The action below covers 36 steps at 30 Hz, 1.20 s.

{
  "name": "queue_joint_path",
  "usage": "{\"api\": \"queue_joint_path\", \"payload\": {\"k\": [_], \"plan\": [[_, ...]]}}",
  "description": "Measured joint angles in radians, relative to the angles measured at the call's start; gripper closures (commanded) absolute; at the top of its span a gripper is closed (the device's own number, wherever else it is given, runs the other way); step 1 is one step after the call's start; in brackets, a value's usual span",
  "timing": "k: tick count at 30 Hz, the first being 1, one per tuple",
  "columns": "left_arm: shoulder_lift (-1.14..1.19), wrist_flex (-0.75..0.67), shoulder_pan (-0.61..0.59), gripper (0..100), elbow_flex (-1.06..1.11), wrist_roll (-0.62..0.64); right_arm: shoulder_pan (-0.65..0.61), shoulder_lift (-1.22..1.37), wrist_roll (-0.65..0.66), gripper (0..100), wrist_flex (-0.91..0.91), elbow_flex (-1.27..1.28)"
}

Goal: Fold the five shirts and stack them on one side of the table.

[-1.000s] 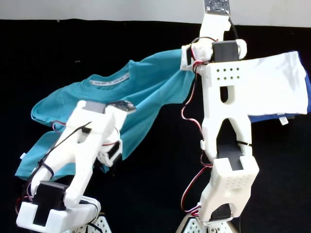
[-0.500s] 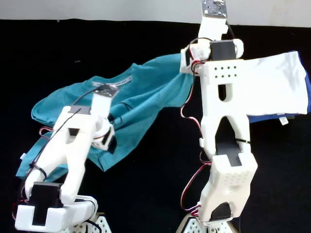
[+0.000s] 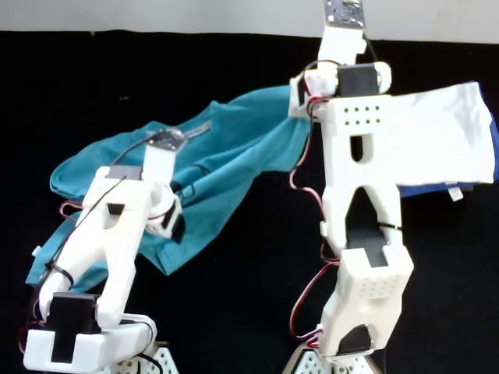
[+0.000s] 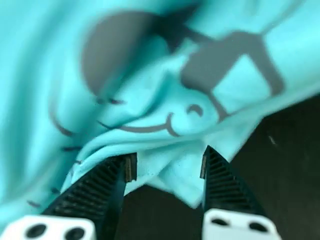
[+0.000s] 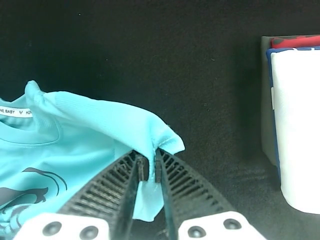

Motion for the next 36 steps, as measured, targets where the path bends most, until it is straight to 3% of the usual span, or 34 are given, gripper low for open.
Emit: {"api": "queue_joint_path", "payload": {"k": [4,9,20,30,36], "plan": [[0.0,0.16,0.101,79,-0.043,0.0,0.0,0.0,0.0,99.3,0.0,0.0],[0.0,0.186,0.16,79,-0.044,0.0,0.0,0.0,0.0,99.3,0.0,0.0],[0.0,0.049,0.058,78,-0.002,0.0,0.0,0.0,0.0,99.3,0.0,0.0],[0.0,-0.035,0.049,79,0.127,-0.04,0.0,0.0,0.0,99.3,0.0,0.0],[-0.006,-0.044,0.049,100,0.127,-0.04,0.0,0.0,0.0,99.3,0.0,0.0]]}}
